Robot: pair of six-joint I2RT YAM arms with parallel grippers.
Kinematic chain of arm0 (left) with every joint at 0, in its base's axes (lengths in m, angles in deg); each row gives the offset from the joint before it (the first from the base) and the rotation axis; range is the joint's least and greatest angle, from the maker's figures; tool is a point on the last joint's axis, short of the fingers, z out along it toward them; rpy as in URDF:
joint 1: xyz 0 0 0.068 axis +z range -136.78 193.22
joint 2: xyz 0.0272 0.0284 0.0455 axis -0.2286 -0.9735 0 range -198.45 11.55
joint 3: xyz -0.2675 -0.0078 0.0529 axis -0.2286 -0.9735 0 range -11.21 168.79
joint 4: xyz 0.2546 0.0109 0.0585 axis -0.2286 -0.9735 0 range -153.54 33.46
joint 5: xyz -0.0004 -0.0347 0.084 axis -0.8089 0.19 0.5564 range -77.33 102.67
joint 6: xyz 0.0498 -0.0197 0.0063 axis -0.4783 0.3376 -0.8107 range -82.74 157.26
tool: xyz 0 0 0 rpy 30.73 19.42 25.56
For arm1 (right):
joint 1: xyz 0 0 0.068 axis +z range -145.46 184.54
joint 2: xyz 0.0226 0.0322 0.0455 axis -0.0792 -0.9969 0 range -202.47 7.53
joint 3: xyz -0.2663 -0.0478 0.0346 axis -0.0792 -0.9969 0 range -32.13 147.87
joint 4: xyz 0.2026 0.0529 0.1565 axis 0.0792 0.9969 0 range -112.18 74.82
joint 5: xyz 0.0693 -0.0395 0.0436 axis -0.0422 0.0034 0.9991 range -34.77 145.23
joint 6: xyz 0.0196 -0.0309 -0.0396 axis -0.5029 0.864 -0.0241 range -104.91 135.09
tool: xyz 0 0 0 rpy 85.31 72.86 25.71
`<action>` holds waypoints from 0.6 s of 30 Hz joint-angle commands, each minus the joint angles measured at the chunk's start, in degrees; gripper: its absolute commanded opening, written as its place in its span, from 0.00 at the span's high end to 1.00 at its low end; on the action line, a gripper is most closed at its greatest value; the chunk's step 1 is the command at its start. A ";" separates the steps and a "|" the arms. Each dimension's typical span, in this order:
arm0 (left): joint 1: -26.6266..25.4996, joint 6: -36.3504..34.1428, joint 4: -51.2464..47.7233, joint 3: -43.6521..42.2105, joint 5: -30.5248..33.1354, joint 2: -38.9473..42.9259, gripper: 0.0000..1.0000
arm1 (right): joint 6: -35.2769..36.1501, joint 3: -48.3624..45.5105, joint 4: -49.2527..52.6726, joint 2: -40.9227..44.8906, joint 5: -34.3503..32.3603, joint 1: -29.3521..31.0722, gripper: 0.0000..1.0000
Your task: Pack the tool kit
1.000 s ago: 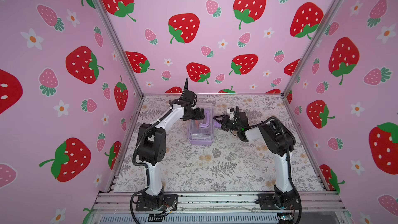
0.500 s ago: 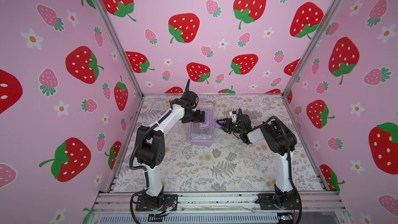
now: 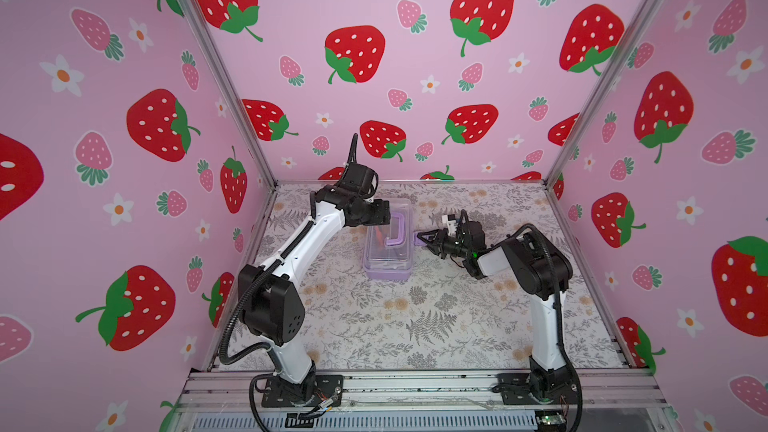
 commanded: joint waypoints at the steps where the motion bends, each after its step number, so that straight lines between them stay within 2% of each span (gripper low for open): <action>1: -3.55 0.80 -1.22 2.65 -0.39 -1.04 0.43 | -3.07 -0.36 -5.49 -0.73 2.39 -0.24 0.79; 5: -4.07 1.20 -1.04 3.83 -1.27 -3.86 0.76 | -7.06 -0.36 -10.17 -2.89 3.45 -0.33 0.82; 6: -4.07 1.30 -0.78 3.88 -1.41 -4.47 0.81 | -8.51 -0.36 -11.75 -3.60 3.81 -0.33 0.82; 10: -4.13 1.70 -0.49 4.50 -3.53 -6.80 0.92 | -11.15 -0.70 -15.02 -5.11 4.36 -0.48 0.86; 12: -4.15 1.82 -0.01 4.69 -3.99 -7.65 1.00 | -10.97 -0.79 -15.00 -5.02 4.47 -0.48 0.87; 18: -4.23 1.95 0.51 5.15 -2.95 -10.23 1.00 | -10.35 -0.27 -14.08 -4.50 4.98 -0.67 0.89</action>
